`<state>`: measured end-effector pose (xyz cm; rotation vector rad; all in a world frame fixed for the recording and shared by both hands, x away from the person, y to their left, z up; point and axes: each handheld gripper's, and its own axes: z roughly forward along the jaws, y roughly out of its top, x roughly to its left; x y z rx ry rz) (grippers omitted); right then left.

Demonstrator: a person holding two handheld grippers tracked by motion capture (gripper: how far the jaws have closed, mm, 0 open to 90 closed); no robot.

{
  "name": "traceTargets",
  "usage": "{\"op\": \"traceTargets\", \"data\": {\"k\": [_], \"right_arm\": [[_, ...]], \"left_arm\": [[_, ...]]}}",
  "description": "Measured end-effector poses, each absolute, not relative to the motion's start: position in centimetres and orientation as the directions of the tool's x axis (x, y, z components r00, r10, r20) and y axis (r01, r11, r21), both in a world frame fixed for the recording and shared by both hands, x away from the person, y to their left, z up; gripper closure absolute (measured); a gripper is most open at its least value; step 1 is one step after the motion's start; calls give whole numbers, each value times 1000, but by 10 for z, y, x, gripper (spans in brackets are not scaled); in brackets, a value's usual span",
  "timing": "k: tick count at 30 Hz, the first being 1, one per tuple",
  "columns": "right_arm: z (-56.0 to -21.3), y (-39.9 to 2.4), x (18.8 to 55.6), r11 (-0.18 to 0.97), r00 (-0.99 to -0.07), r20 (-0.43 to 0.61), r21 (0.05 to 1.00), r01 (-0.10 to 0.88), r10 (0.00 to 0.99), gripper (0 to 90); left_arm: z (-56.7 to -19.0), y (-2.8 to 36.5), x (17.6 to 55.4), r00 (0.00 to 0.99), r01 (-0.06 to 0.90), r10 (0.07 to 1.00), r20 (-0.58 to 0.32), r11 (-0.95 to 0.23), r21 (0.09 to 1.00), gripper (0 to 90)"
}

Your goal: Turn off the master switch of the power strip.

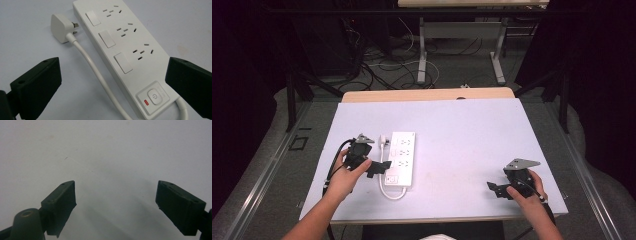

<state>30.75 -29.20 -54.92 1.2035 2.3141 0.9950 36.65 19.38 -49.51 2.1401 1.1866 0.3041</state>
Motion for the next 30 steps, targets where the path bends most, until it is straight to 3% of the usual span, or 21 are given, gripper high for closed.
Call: {"op": "traceTargets", "data": {"k": [30], "right_arm": [[-548,-294,306,377,-565,22,723,578,824,160]], "left_arm": [[-503,261,346,408,665,869,-281,-72,743,9]]}}
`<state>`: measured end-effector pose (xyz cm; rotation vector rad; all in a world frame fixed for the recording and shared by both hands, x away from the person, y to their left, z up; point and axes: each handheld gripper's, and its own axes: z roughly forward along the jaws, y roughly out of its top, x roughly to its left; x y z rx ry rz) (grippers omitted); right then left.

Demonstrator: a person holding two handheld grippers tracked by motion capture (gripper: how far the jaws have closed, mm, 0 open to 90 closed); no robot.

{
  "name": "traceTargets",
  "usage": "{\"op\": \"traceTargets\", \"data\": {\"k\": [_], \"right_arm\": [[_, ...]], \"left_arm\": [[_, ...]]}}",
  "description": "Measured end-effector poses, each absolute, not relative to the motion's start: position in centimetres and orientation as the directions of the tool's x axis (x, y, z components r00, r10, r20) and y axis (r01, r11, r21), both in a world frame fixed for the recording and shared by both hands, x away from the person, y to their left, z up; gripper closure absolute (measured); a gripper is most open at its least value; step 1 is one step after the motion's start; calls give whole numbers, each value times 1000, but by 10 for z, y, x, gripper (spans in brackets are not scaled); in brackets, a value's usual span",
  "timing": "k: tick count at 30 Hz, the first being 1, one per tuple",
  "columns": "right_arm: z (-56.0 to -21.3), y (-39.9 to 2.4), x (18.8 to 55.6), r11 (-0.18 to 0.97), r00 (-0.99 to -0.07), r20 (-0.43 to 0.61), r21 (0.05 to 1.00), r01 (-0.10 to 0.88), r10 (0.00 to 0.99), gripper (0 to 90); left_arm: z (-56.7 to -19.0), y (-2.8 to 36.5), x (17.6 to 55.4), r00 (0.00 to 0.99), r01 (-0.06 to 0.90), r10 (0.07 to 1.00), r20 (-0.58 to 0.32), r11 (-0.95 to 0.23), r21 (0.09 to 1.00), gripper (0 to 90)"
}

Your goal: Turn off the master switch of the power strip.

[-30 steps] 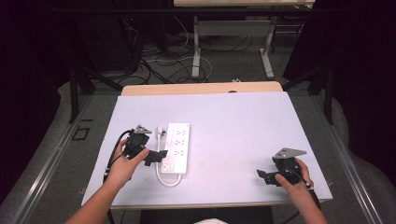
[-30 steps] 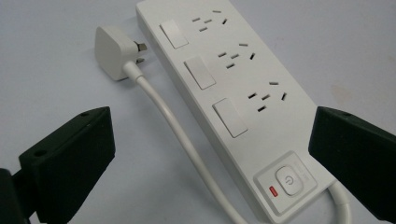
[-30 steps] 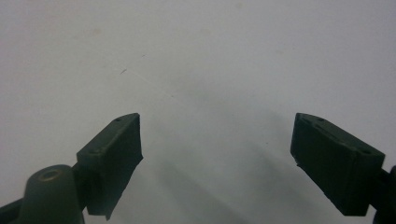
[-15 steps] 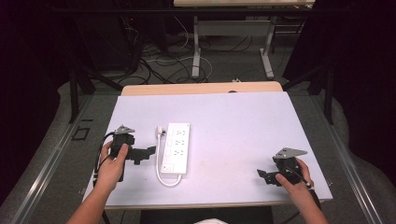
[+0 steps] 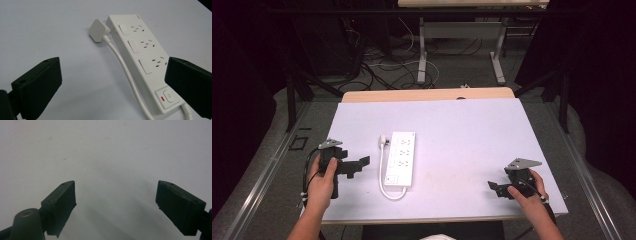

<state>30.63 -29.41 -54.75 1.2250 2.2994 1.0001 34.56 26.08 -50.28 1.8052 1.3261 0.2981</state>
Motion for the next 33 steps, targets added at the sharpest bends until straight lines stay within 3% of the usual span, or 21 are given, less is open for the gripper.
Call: {"op": "traceTargets", "data": {"k": [33], "right_arm": [[-549,-295,307,378,-566,22,723,579,824,160]], "left_arm": [[-546,290,323,310,688,907,-284,-8,725,18]]}}
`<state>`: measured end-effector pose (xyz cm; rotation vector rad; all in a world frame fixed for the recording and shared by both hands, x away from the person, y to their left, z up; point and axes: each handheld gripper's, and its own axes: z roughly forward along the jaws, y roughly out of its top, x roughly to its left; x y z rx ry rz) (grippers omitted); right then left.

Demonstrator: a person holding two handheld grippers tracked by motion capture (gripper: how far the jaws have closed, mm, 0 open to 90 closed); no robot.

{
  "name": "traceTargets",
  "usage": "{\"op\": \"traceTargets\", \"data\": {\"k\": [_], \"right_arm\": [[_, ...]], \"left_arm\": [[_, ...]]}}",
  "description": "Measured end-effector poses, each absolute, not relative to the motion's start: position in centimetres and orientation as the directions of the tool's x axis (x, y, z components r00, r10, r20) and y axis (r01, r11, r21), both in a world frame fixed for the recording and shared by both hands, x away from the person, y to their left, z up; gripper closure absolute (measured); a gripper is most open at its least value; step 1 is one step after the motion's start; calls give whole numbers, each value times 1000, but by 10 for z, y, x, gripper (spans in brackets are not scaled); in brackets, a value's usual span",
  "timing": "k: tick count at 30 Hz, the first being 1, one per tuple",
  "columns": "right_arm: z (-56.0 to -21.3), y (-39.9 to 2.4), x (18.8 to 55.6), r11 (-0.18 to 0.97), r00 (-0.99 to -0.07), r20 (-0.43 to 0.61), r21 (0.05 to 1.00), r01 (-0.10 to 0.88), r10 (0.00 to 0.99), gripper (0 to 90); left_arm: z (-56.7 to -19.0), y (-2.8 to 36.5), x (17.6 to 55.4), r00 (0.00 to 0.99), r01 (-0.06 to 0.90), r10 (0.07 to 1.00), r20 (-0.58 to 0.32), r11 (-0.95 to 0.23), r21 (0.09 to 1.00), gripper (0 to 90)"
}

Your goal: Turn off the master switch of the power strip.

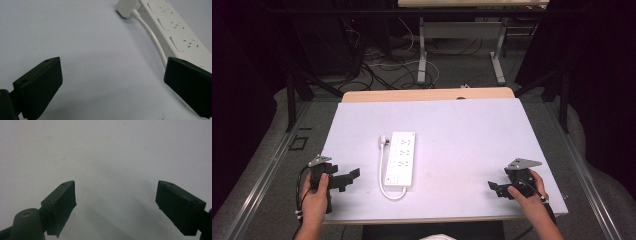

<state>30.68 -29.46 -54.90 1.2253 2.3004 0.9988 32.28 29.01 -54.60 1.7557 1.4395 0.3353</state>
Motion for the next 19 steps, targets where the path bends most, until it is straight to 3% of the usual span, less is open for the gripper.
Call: {"op": "traceTargets", "data": {"k": [6,19], "right_arm": [[-549,-295,307,384,-571,15,725,571,821,160],[-549,-296,308,383,-569,15,725,572,823,160]], "left_arm": [[-550,295,322,289,711,906,-308,12,703,28],[-556,293,324,280,707,927,-250,-23,707,37]]}}
